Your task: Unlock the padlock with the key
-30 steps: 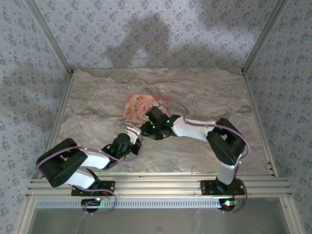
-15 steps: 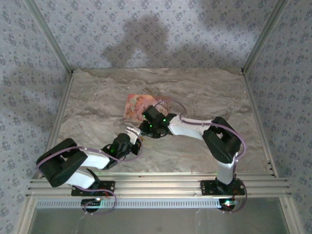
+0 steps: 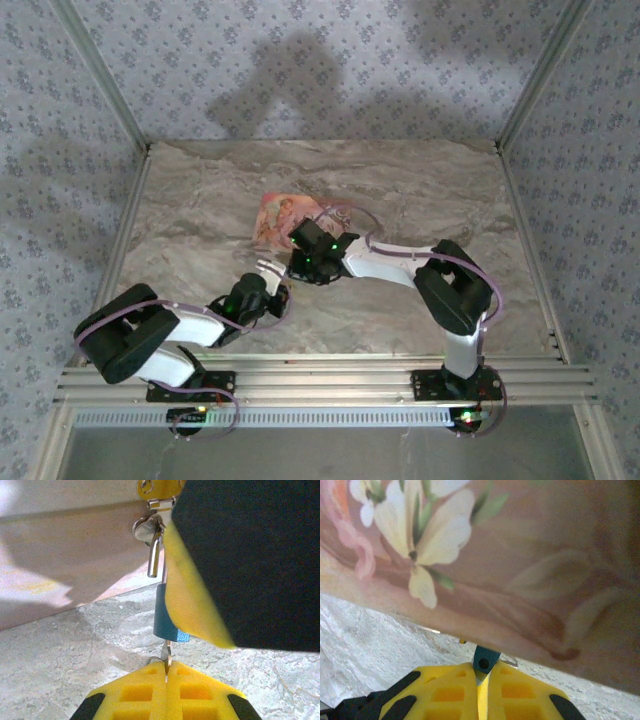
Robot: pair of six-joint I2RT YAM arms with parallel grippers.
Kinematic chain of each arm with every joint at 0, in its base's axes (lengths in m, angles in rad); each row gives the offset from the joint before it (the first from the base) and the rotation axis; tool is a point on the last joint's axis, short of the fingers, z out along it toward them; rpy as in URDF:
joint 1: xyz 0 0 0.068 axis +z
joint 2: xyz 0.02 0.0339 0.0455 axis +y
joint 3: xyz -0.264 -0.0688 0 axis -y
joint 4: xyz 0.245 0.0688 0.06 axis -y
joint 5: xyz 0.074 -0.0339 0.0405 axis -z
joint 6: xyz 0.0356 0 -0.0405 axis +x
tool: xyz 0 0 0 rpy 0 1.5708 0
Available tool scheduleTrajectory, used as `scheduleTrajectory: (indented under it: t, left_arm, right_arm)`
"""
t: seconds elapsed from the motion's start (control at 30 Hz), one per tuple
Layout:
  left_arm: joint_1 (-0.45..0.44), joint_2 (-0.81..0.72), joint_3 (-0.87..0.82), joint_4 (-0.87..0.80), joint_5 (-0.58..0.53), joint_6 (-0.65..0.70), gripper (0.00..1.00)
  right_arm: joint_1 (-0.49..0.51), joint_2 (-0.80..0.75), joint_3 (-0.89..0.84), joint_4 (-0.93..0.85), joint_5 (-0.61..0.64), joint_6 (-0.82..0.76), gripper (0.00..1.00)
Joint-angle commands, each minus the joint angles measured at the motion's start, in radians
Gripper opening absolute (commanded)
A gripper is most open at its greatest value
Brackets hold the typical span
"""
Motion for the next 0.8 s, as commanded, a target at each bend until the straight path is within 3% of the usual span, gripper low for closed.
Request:
scheduleTrajectory:
  t: [0.0,0.57,0.6,0.67,0.77]
  left_arm:
    - [-0.007,-0.025,0.005,0.03,0.032,0.024,0.0]
    - [-0.013,-0.086,0.002,0.011,0.053,0.031,0.0]
    - [-0.012,-0.081,0.004,0.014,0.053,0.03,0.0]
    - [-0.014,-0.071,0.004,0.022,0.052,0.028,0.0]
    - [-0.018,-0.059,0.004,0.03,0.054,0.025,0.0]
  right_arm:
    - [0.016,0.003,0.02,-0.045,0.031,-0.021,0.0]
    - [-0.005,-0.087,-0.118,0.046,0.01,-0.027,0.0]
    - [-0.004,-0.083,-0.114,0.039,0.013,-0.021,0.03]
    - [-0.001,-0.07,-0.101,0.022,0.019,-0.008,0.24]
    - [0.006,-0.055,-0.088,0.016,0.024,0.002,0.4]
